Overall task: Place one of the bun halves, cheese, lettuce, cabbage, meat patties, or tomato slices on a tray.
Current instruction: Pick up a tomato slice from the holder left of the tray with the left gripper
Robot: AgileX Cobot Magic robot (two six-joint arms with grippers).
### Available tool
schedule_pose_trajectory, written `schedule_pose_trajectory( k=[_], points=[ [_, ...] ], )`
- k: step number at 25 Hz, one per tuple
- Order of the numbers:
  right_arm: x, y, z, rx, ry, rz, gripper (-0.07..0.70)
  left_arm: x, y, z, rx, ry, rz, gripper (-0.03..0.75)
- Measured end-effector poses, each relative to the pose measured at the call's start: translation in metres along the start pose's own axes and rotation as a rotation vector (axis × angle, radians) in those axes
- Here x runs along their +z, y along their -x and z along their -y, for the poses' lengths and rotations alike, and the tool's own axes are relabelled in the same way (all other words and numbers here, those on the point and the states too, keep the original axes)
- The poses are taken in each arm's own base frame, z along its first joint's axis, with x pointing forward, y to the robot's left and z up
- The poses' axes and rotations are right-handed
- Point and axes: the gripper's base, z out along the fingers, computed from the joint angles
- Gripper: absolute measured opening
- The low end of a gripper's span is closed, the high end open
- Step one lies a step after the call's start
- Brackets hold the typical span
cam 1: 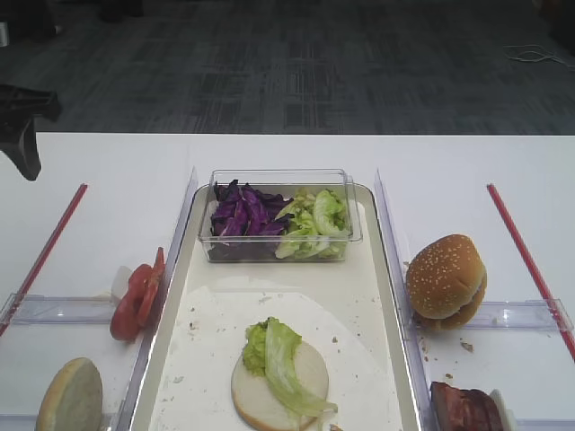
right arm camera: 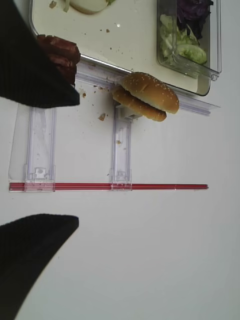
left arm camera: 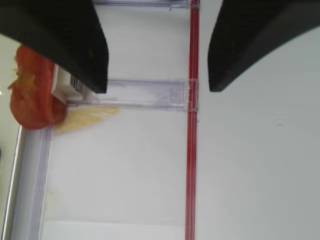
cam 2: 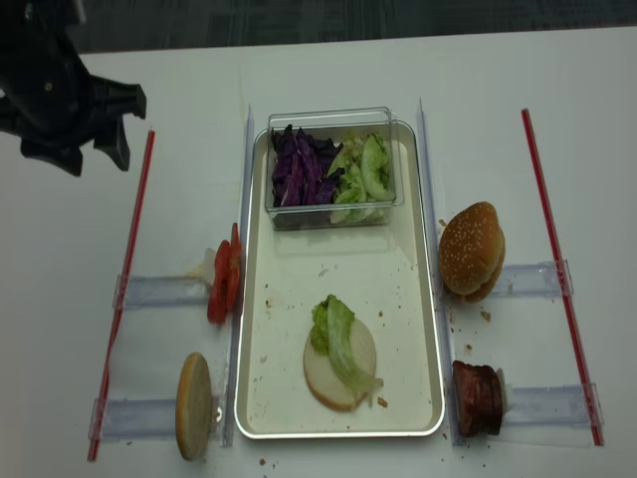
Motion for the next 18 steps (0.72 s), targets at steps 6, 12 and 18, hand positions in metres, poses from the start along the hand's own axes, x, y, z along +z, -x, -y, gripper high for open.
schedule_pose_trajectory(
  k=[6,12,18],
  points=[
    [0.000,0.000,0.000,0.000,0.000,0.000,0.468,0.009,0.028,0.002,0.002,-0.011,0.007,0.412],
    [0.000,0.000,0.000,0.000,0.000,0.000,0.468,0.019,0.042,0.004,0.004,-0.020,0.000,0.412],
    [0.000,0.000,0.000,0.000,0.000,0.000,0.468,0.023,0.044,0.004,0.011,-0.025,-0.007,0.412]
  ],
)
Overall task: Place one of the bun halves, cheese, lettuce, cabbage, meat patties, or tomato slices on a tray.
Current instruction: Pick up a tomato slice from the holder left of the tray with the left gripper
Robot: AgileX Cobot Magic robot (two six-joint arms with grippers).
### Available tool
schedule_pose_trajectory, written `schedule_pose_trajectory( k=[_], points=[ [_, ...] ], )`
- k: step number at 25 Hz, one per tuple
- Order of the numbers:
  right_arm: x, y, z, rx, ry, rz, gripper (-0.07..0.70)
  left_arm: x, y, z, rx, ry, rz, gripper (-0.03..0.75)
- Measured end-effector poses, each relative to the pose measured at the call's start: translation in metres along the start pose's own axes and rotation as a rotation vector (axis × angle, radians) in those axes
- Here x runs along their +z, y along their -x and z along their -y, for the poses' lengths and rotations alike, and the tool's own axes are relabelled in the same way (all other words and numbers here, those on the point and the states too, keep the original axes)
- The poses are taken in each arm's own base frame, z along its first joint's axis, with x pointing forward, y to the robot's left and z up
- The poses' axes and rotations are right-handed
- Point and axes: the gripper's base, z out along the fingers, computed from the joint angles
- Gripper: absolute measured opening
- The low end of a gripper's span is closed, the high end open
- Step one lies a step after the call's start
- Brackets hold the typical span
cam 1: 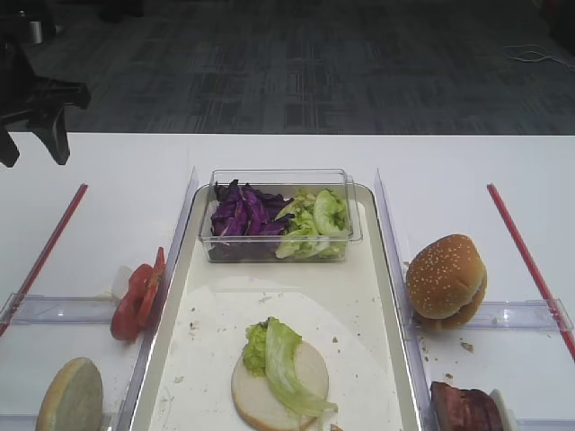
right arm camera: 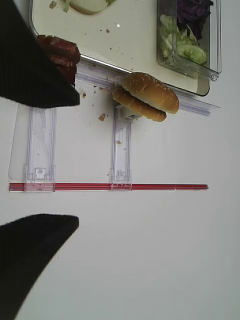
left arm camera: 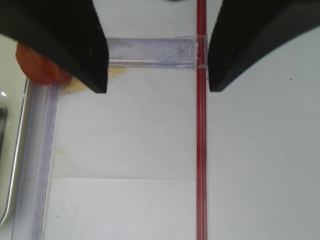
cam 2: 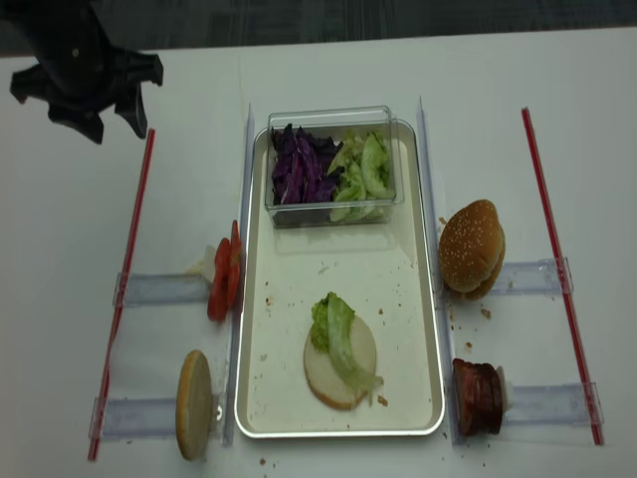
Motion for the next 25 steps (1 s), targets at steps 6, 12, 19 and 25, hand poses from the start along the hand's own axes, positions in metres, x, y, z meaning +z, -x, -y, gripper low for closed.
schedule_pose_trajectory(
  k=[6,12,19,25],
  points=[
    [0.000,0.000,0.000,0.000,0.000,0.000,0.468,0.000,0.000,0.000,0.001,-0.001,0.000,0.412],
    [0.000,0.000,0.000,0.000,0.000,0.000,0.468,-0.001,-0.029,0.010,0.012,-0.012,-0.046,0.412],
    [0.000,0.000,0.000,0.000,0.000,0.000,0.468,0.005,-0.069,0.031,0.030,-0.025,-0.090,0.412],
    [0.000,0.000,0.000,0.000,0.000,0.000,0.468,0.009,-0.085,0.056,0.064,-0.040,-0.073,0.412]
  ],
)
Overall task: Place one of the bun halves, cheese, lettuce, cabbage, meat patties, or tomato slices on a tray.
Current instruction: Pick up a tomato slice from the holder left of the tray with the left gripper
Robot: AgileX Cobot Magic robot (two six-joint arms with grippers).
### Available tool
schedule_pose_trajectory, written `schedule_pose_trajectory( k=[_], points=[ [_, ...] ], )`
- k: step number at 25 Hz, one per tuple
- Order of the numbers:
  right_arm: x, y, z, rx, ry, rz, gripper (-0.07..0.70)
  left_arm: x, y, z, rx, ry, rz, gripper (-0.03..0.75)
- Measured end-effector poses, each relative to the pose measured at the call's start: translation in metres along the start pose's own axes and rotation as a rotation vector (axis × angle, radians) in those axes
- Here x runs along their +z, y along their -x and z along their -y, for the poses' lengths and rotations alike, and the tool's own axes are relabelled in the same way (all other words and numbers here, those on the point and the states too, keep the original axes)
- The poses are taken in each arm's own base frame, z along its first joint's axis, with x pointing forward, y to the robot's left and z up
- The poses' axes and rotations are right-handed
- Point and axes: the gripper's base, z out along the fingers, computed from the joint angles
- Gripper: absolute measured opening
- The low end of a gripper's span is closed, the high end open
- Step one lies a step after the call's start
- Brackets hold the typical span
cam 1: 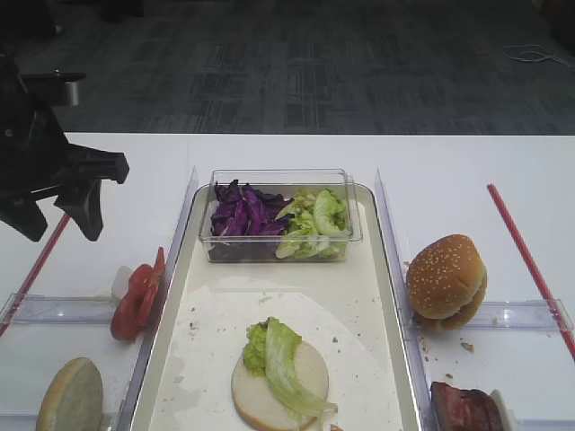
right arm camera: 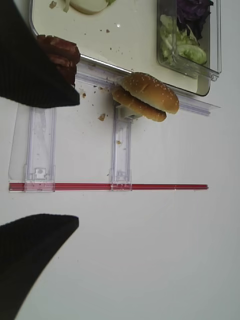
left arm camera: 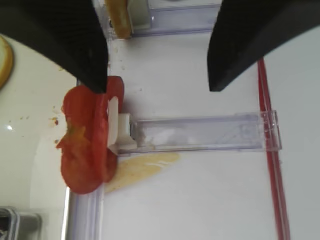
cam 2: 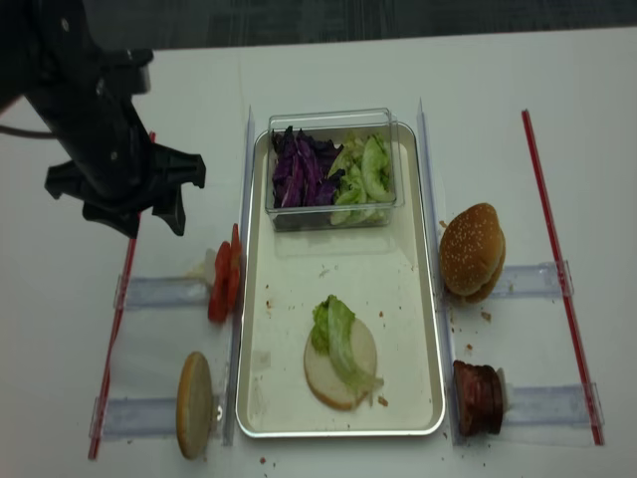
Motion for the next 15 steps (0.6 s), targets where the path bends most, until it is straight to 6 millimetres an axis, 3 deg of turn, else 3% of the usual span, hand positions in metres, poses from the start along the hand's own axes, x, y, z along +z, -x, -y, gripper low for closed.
schedule_pose_trajectory(
  k=[9,15],
  points=[
    [0.000,0.000,0.000,0.000,0.000,0.000,0.468,0.001,-0.003,0.021,0.022,-0.042,0.011,0.412],
    [0.000,0.000,0.000,0.000,0.000,0.000,0.468,0.002,-0.010,0.068,0.079,-0.095,0.076,0.412]
  ],
)
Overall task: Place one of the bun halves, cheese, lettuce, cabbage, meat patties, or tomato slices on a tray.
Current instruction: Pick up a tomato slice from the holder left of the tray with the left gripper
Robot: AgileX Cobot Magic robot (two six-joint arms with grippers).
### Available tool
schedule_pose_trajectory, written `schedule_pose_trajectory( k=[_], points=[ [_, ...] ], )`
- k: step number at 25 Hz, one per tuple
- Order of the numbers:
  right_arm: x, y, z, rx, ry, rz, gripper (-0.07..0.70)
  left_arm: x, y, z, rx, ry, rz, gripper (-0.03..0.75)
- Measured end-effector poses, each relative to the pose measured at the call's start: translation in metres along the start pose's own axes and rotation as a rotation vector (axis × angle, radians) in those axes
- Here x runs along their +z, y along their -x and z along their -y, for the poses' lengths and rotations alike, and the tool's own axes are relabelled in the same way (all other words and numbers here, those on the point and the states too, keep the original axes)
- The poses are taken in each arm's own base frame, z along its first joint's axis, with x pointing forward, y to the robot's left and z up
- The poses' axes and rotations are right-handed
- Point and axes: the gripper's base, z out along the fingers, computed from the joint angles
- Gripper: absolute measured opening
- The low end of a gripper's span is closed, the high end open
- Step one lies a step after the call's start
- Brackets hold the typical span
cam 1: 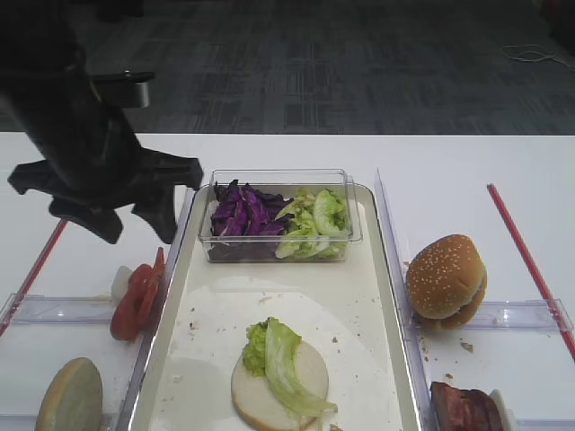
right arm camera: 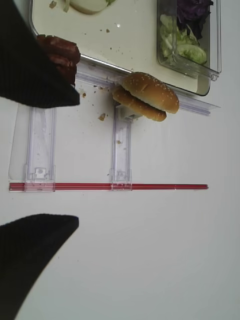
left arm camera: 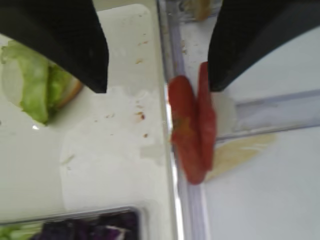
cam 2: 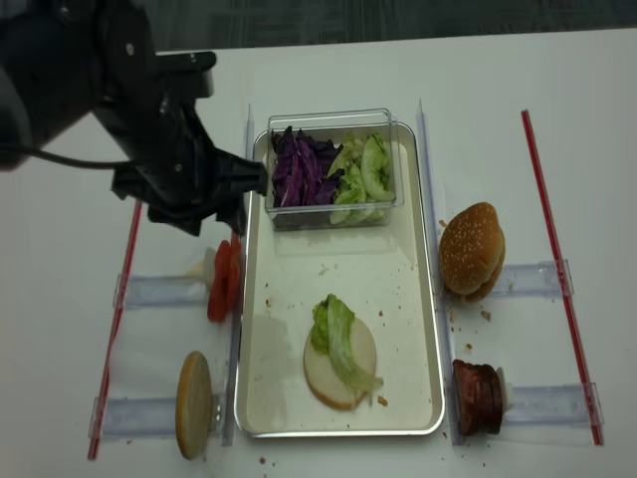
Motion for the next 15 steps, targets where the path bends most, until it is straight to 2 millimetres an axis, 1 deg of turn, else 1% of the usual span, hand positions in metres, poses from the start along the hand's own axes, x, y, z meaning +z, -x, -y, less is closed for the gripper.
schedule_pose_trajectory(
  k=[1,4,9,15],
  points=[
    [0.000,0.000,0.000,0.000,0.000,0.000,0.468,0.002,-0.002,0.009,0.005,0.004,0.008,0.413],
    [0.000,0.000,0.000,0.000,0.000,0.000,0.468,0.013,-0.004,0.020,0.008,0.052,0.001,0.412],
    [0.000,0.000,0.000,0.000,0.000,0.000,0.468,0.033,-0.002,0.020,-0.026,0.114,-0.031,0.410],
    [0.000,0.000,0.000,0.000,0.000,0.000,0.468,0.050,0.000,0.019,-0.044,0.143,-0.064,0.373]
  ],
)
